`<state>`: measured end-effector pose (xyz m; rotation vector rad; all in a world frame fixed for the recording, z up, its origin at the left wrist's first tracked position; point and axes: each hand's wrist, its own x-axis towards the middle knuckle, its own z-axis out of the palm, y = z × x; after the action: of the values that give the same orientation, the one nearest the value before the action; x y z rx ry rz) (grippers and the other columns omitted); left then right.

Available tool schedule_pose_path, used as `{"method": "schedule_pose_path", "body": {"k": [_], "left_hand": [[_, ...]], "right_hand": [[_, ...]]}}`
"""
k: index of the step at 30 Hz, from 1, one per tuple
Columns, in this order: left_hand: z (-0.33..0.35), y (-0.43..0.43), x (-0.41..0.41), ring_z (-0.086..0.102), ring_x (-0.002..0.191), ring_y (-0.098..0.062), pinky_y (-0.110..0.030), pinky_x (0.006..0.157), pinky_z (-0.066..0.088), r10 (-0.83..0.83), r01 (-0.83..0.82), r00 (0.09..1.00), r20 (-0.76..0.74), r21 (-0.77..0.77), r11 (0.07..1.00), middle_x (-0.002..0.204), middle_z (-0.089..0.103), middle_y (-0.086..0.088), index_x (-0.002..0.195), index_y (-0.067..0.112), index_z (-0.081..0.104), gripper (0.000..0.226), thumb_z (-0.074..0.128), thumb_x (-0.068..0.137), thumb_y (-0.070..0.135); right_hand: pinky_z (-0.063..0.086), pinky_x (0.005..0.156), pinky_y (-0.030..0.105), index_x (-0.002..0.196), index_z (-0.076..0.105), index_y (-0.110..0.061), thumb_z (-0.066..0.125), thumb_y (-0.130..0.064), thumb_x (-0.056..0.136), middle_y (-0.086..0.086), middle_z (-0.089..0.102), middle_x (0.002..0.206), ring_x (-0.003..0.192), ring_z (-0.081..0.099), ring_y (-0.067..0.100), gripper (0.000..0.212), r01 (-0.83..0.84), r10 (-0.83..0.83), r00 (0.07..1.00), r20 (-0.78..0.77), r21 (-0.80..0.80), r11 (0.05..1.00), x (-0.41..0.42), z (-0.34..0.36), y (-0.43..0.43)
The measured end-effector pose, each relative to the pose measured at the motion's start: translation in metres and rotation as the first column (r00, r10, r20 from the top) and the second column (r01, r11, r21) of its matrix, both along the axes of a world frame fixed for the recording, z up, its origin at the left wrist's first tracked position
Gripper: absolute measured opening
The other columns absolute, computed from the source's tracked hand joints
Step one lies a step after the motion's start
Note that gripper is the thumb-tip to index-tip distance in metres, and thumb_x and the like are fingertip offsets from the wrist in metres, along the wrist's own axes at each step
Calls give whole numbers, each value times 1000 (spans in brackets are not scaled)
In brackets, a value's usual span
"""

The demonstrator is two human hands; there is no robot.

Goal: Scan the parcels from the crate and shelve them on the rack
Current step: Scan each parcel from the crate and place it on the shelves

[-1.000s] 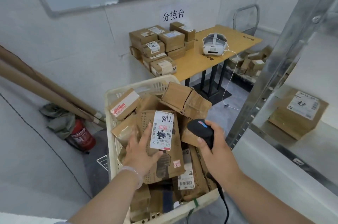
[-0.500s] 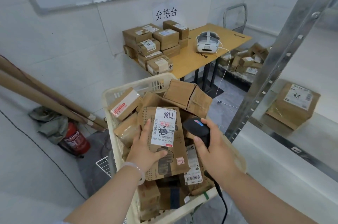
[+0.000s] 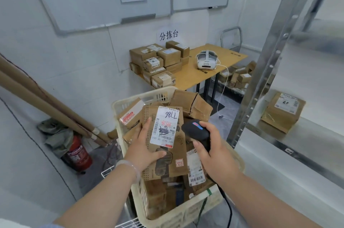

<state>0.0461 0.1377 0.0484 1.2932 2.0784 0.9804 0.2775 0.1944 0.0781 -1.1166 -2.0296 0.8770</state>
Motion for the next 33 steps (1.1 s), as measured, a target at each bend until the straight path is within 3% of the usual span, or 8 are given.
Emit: {"method": "schedule_pose_path", "body": {"k": [4,6,10,16,18,22,27,33], "left_hand": [[33,-6,14,11,152,-17,-45,121,18,-55,62,993,-107,61,996,166,10,7,143,70,-5,126,91,68,36],[51,-6,24,12,152,-16,-41,119,20,-103,115,976,-191,54,992,167,9,9,144,68,-7,127,91,66,42],[89,2,56,15,152,-21,-50,121,24,-235,240,919,-315,-23,970,167,6,9,138,74,-11,128,90,65,47],[133,23,109,11,153,-22,-54,121,22,-412,381,787,-458,-164,910,167,0,9,136,74,-15,130,90,62,50],[144,30,126,7,154,-22,-54,122,19,-454,415,743,-492,-193,889,167,0,9,131,77,-18,131,90,63,50],[157,44,155,10,153,-21,-45,119,21,-529,492,670,-520,-223,842,167,-4,12,126,79,-20,130,90,64,47],[162,58,185,9,153,-20,-47,119,23,-574,544,623,-531,-233,806,166,-6,13,142,68,-12,129,89,66,45],[162,69,209,15,152,-22,-48,117,29,-628,600,609,-484,-237,764,165,-4,17,144,66,-10,125,87,68,43]], "right_hand": [[49,72,14,124,25,-67,57,-42,96,-32,52,119,97,58,-11,50,-11,11,1000,-7,69,998,25,25,-14],[53,71,21,124,24,-69,57,-45,95,-40,52,114,94,60,-6,49,-11,9,1000,12,104,994,44,38,-25],[41,58,5,120,23,-73,58,-40,94,-52,43,108,87,56,-16,54,-30,28,999,17,169,985,89,61,-50],[39,73,2,122,24,-72,60,-35,94,-44,43,114,101,49,-17,59,-20,-2,997,83,263,965,149,90,-78],[43,72,8,122,22,-73,60,-35,94,-36,46,117,98,53,-10,61,-13,-22,993,118,285,958,165,98,-84],[52,73,27,124,22,-70,58,-37,94,-24,49,124,92,56,-3,57,54,-103,986,131,337,940,192,110,-93],[42,69,13,123,24,-67,57,-38,95,-25,50,123,97,50,-13,52,137,-186,977,105,354,925,212,120,-101],[37,62,9,125,24,-62,56,-40,95,-27,49,121,87,52,-16,49,196,-256,957,137,344,918,224,124,-107]]}}
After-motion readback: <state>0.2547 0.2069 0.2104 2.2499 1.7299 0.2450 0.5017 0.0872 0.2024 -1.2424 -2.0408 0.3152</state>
